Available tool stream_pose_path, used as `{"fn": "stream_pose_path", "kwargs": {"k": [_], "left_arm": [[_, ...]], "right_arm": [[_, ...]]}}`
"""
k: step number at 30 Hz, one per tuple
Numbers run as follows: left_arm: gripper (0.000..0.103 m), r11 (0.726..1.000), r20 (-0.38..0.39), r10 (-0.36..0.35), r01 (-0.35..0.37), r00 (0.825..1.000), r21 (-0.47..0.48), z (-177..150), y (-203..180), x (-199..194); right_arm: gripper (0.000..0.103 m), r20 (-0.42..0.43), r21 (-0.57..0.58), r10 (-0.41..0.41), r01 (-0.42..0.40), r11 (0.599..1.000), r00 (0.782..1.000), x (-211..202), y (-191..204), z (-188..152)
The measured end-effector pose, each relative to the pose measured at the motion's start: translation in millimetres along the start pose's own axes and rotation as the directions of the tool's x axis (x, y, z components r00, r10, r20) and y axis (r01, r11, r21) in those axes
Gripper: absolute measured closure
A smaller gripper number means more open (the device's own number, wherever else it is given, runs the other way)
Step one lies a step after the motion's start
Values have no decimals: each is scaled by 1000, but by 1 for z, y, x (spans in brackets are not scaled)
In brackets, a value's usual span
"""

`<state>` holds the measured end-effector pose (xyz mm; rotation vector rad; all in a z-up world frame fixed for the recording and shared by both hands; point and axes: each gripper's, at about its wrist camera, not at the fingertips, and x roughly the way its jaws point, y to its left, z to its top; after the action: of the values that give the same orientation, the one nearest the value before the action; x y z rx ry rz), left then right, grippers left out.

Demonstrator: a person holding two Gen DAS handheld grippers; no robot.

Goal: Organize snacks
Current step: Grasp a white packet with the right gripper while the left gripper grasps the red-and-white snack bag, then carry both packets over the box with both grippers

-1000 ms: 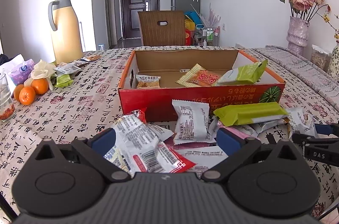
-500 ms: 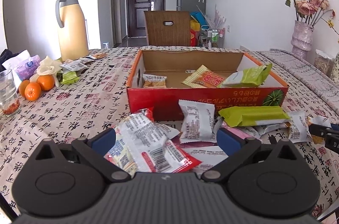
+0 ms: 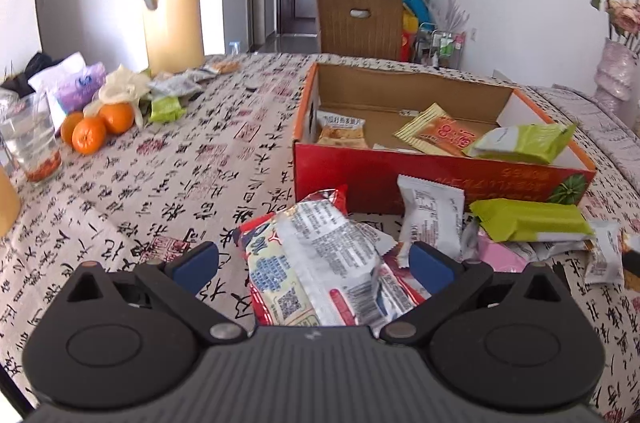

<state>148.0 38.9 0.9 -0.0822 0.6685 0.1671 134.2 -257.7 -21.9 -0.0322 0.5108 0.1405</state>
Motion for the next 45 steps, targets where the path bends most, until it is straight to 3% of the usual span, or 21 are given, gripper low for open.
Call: {"fn": "stream_pose_path", "kwargs": {"k": [9, 12, 14, 20, 25, 45], "left_arm": [[1, 995, -96, 32, -41, 995, -86, 6, 11, 21], [12, 994, -114, 13, -26, 993, -106, 3, 12, 23], [25, 993, -124, -4, -10, 992, -114, 1, 12, 23], [42, 994, -113, -2, -10, 994, -113, 0, 14, 19], [49, 994, -99, 1, -12, 995, -107, -1, 15, 14], [51, 997, 39, -40, 43, 998, -68, 12, 7, -26]], "right_arm": [[83, -13, -6, 7, -7, 1000, 1000, 3, 6, -1], [83, -14, -8, 9, -10, 1000, 1000, 3, 8, -2], [83, -15, -9, 11, -11, 1000, 1000, 3, 9, -2], [83, -14, -12, 15, -15, 1000, 1000, 0, 11, -3], [83, -8, -14, 16, -16, 1000, 1000, -4, 13, -3], [83, 35, -22, 30, -29, 999, 999, -19, 20, 3]]}}
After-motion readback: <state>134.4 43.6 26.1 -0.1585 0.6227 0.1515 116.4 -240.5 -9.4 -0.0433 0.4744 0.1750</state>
